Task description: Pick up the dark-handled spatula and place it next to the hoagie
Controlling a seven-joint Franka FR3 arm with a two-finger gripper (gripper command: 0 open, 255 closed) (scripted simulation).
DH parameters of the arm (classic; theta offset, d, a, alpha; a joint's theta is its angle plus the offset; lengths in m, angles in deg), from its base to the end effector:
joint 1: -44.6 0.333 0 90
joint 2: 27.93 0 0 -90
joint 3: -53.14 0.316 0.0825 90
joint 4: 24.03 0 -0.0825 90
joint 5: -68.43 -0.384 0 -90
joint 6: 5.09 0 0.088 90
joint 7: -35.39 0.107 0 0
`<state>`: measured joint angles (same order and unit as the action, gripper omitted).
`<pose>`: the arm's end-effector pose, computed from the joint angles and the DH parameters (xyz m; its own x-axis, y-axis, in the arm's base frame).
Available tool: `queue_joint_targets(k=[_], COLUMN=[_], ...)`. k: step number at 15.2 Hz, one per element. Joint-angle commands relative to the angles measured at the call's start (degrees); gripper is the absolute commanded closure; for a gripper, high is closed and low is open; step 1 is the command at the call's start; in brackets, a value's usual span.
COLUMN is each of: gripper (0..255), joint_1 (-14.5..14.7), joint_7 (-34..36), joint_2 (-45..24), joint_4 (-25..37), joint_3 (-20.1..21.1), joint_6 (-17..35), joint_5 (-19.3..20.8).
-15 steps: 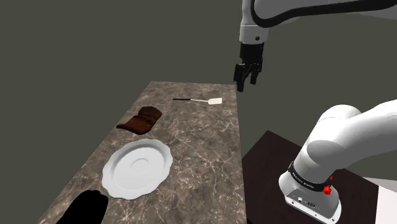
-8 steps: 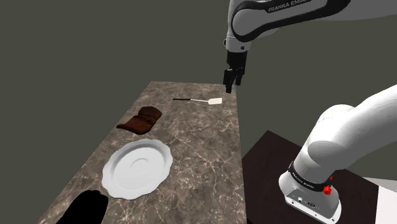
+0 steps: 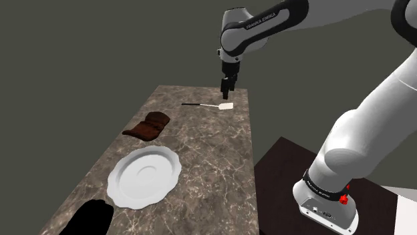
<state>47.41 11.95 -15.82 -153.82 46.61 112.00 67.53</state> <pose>0.4787 -0.0317 0.4454 0.9429 0.3330 0.0041 0.3329 -0.9421 -0.0393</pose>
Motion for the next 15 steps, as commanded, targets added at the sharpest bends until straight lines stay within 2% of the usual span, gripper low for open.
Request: queue_joint_targets(k=[1, 11, 15], gripper=[0, 0, 0], joint_1=[0.37, 0.96, 0.91], joint_7=[-3.21, -17.08, -17.28], joint_2=[-3.91, -24.77, -26.38], joint_4=[2.02, 18.96, 17.92], joint_3=[-0.39, 0.45, 0.62], joint_6=[2.51, 9.23, 11.87], joint_5=[-0.4, -3.68, -4.0])
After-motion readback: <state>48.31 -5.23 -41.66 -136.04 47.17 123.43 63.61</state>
